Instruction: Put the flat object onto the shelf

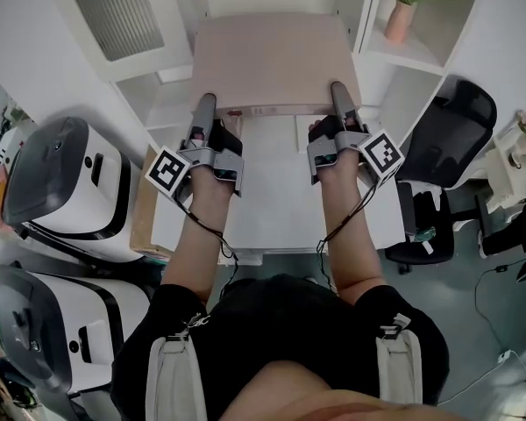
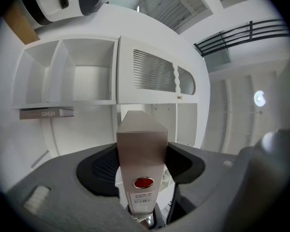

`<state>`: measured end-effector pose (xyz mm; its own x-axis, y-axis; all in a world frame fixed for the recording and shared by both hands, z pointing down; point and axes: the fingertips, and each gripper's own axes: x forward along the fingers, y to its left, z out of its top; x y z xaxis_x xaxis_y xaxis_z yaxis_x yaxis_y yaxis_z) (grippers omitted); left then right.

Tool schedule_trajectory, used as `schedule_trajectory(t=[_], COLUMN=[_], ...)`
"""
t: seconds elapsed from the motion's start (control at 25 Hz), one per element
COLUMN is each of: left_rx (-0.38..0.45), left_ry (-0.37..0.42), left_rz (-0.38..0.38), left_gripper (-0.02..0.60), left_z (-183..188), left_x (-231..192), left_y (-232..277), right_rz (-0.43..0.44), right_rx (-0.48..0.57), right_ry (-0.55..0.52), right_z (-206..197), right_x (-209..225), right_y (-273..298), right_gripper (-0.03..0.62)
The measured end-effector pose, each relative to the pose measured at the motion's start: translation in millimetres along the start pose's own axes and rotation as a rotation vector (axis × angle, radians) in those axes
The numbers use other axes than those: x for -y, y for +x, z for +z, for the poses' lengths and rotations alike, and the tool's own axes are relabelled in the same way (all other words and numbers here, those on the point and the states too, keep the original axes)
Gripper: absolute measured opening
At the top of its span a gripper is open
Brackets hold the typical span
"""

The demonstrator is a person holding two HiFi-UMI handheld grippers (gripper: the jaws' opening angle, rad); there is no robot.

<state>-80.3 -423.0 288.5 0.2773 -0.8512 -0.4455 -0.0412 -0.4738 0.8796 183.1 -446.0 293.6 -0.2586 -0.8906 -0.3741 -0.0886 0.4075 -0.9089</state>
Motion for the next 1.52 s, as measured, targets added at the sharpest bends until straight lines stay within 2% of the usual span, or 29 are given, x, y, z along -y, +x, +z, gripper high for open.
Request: schedule_trajectory(t=[0.36,0.6,1.32,1.52], left_rx=[0.006,0.015,0.006,0.012], left_ry=[-0.028,-0.031,-0.054,-0.057], left_rz=[0.054,0.052,0.125,0.144], left_gripper=[0.288,0.288,0.289,0.29], left_z=[-3.2,-3.5,25.1,29.9], left_x=[-20.6,-19.9,-39.3,-43.6], left_y=[25.9,43.9,121.0,141.0], right_rz=[-0.034,-0.029,-0.051,-0.089], right_rx=[0.018,0.023,0.017,0.023], right_ry=[-0.001,0.009,-0.009,-0.025], right_z=[16.8,23.9,39.5,44.5], right_x=[11.8,14.7,21.3,23.5], right_y=[21.3,38.8,120.3,135.1], right_gripper=[0.296,0.296,0.298,0.302])
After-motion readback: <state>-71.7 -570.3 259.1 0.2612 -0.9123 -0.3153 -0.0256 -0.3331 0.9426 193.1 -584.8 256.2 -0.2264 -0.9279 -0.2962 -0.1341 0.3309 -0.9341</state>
